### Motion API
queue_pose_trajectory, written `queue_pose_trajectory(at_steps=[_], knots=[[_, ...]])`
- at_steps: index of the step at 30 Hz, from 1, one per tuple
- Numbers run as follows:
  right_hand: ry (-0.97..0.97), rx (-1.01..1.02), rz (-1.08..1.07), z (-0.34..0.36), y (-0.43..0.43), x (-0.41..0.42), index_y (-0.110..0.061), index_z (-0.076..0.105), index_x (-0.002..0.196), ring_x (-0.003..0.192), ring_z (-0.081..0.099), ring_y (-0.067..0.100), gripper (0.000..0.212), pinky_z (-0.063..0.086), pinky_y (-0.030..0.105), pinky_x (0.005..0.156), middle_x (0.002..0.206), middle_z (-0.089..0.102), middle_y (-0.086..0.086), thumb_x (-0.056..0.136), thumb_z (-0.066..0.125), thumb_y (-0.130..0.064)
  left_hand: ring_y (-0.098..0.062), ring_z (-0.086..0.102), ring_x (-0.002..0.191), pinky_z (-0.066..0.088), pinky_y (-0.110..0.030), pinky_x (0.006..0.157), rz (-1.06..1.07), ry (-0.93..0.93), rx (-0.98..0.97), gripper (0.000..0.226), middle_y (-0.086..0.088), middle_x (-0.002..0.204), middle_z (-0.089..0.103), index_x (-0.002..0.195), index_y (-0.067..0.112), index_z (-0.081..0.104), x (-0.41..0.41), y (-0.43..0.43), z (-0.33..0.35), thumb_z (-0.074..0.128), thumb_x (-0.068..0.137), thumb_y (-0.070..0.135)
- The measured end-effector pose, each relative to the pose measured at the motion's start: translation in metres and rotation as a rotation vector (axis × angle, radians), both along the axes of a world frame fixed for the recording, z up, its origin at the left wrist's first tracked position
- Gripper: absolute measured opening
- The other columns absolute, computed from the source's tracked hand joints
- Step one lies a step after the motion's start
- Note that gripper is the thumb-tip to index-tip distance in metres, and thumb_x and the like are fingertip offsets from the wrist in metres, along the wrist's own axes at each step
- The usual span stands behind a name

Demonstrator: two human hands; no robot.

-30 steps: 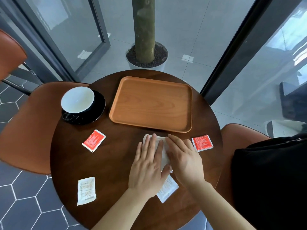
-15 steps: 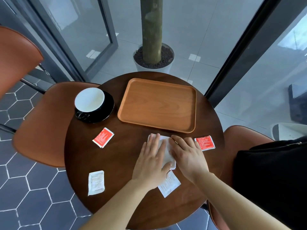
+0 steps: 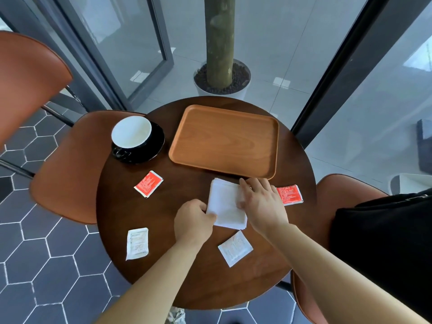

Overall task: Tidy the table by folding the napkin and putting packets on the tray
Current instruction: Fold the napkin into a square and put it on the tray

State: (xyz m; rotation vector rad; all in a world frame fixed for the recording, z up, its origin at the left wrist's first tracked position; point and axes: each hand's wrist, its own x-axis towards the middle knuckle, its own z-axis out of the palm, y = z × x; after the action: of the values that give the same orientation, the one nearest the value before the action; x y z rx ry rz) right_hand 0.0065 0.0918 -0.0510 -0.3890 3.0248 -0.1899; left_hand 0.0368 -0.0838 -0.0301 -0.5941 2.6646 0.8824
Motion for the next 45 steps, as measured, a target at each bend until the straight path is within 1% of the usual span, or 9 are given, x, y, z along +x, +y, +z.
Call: queue_pose_trajectory(at_steps=[4,13,17,22,26,28,31,34,45], knots=[[-0.039,-0.073,-0.063,0.002,-0.004,-0.004,-0.017,0.056,0.135,0.109,0.047,0.028,0.05,0.044,0.038,0.092,0.115,0.059,0.003,0.088,0.069,-0.028,-0.009,0.06,0.077,0.034,-0.01,0.053,-0.057,0.154,0.011,0.012,0.007,0.091,0.066,0.088,0.024,0.058,0.006,0.005,0.005,0.068,0.089,0.018],[-0.068,-0.388,-0.23,0.004,0.003,-0.001,-0.019,0.064,0.099,0.098,0.049,0.019,0.026,0.04,0.028,0.074,0.1,0.06,-0.005,0.079,0.081,-0.026,-0.01,0.065,0.081,0.046,-0.003,0.059,0.039,0.36,0.223,0.011,0.006,0.089,0.067,0.093,0.017,0.067,0.013,-0.001,0.002,0.07,0.087,0.008],[-0.123,-0.483,-0.307,0.006,0.001,0.013,-0.026,0.052,0.088,0.075,0.057,0.013,0.024,0.042,0.023,0.057,0.085,0.058,-0.009,0.084,0.076,-0.028,-0.008,0.067,0.089,0.048,-0.008,0.062,0.198,0.332,0.437,0.022,0.016,0.091,0.068,0.094,0.03,0.067,0.005,-0.004,0.006,0.07,0.085,0.01],[-0.233,-0.826,-0.472,0.014,-0.006,0.021,-0.026,0.058,0.093,0.077,0.064,0.01,0.018,0.049,0.021,0.06,0.087,0.065,-0.013,0.087,0.074,-0.032,0.001,0.069,0.093,0.054,-0.013,0.063,0.349,0.235,0.82,0.046,0.012,0.105,0.07,0.115,0.034,0.06,-0.003,-0.009,0.015,0.081,0.078,0.015],[-0.284,-1.037,-0.57,0.022,-0.021,0.022,-0.029,0.059,0.097,0.085,0.068,0.014,0.016,0.06,0.037,0.072,0.093,0.069,-0.011,0.088,0.072,-0.032,-0.012,0.068,0.102,0.063,-0.037,0.079,0.185,0.19,0.623,0.054,0.008,0.115,0.064,0.123,0.032,0.05,0.002,-0.011,0.013,0.079,0.08,0.02],[-0.292,-1.038,-0.575,0.024,-0.029,0.021,-0.032,0.057,0.101,0.085,0.068,0.011,0.02,0.06,0.04,0.075,0.095,0.069,-0.014,0.088,0.072,-0.034,-0.013,0.067,0.099,0.063,-0.038,0.077,0.136,0.253,0.52,0.053,0.007,0.115,0.063,0.126,0.031,0.047,0.001,-0.015,0.014,0.076,0.083,0.018],[-0.211,-0.959,-0.524,0.029,-0.039,0.02,-0.035,0.049,0.117,0.085,0.064,-0.003,0.038,0.055,0.027,0.07,0.094,0.065,-0.018,0.086,0.072,-0.033,-0.011,0.065,0.097,0.057,-0.026,0.077,0.066,0.384,0.367,0.047,0.007,0.113,0.065,0.126,0.028,0.052,-0.004,-0.024,0.017,0.072,0.085,0.015],[-0.109,-0.879,-0.458,0.033,-0.049,0.017,-0.036,0.043,0.124,0.082,0.06,-0.003,0.047,0.046,0.016,0.058,0.087,0.063,-0.014,0.087,0.071,-0.028,-0.014,0.063,0.099,0.056,-0.032,0.083,0.005,0.448,0.279,0.043,0.004,0.114,0.066,0.126,0.02,0.059,-0.011,-0.032,0.019,0.072,0.086,0.014],[-0.024,-0.776,-0.441,0.031,-0.085,-0.01,-0.036,0.05,0.1,0.076,0.058,0.007,0.032,0.042,0.014,0.057,0.082,0.062,-0.011,0.083,0.076,-0.026,-0.02,0.062,0.086,0.054,-0.04,0.08,-0.088,0.509,0.257,0.036,-0.002,0.099,0.062,0.117,0.011,0.067,-0.05,-0.071,0.014,0.075,0.082,0.007]])
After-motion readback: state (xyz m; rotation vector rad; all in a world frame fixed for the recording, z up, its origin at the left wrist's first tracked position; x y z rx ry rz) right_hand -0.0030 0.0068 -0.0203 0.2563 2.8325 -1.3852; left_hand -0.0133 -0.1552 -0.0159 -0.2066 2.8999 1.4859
